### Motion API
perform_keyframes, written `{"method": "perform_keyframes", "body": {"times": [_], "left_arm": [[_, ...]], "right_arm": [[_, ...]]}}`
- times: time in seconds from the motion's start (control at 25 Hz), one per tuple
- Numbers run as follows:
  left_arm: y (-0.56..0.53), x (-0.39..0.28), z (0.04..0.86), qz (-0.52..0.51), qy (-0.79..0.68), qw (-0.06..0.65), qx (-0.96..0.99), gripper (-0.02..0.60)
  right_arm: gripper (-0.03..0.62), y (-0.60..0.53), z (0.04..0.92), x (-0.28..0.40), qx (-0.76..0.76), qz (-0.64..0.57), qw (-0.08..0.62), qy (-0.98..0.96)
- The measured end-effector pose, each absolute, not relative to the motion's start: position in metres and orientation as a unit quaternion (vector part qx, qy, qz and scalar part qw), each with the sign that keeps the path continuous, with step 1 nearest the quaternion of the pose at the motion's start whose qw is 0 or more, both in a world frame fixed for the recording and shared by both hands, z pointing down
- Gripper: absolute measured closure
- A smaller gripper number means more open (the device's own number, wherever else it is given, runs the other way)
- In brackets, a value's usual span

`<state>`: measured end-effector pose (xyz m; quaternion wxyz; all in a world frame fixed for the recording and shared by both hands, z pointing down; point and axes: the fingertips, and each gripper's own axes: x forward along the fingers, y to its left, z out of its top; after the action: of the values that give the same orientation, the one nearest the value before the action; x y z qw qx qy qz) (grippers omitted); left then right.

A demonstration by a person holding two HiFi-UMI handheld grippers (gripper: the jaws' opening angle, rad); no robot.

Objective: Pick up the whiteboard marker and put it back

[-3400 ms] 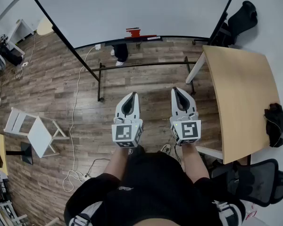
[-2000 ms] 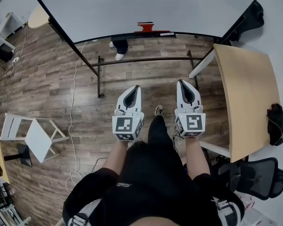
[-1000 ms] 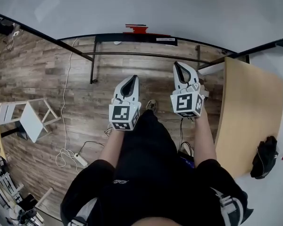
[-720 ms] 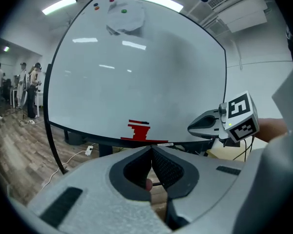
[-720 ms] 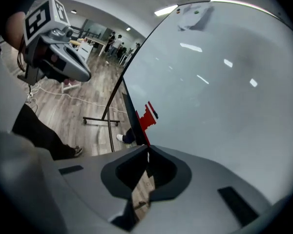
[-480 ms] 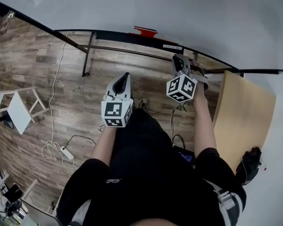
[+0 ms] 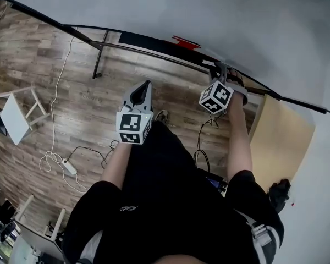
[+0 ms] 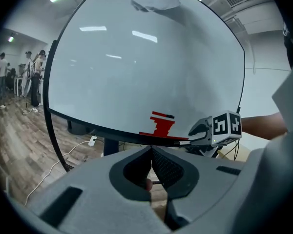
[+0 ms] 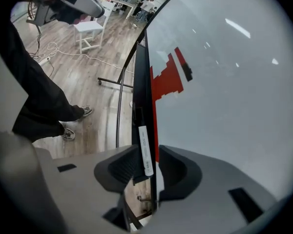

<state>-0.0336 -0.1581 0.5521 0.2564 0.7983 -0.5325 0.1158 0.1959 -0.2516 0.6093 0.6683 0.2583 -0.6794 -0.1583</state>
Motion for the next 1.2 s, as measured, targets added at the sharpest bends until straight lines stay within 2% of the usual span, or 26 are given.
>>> {"method": "perform_keyframes", "body": {"times": [0.12, 0.48, 0.88, 1.2], "left_arm": [[-0.166, -0.040, 0.559, 0.115, -0.532, 0.264, 0.796, 0.575], [-0.186, -0.042, 0.567, 0.113, -0.528, 0.269, 0.797, 0.575], [-0.189, -0.048, 0.568, 0.113, -0.540, 0.270, 0.789, 0.575], [-0.182, -0.039, 0.562, 0.115, -0.535, 0.267, 0.794, 0.575]], "right_arm": [[0.505, -0.259, 0.615, 0.191, 0.257, -0.163, 0.671, -0.676], [0.488, -0.264, 0.637, 0.196, 0.228, -0.135, 0.696, -0.667], [0.534, -0.270, 0.647, 0.196, 0.221, -0.124, 0.708, -0.659], [0.543, -0.269, 0.647, 0.192, 0.230, -0.147, 0.697, -0.663]]}}
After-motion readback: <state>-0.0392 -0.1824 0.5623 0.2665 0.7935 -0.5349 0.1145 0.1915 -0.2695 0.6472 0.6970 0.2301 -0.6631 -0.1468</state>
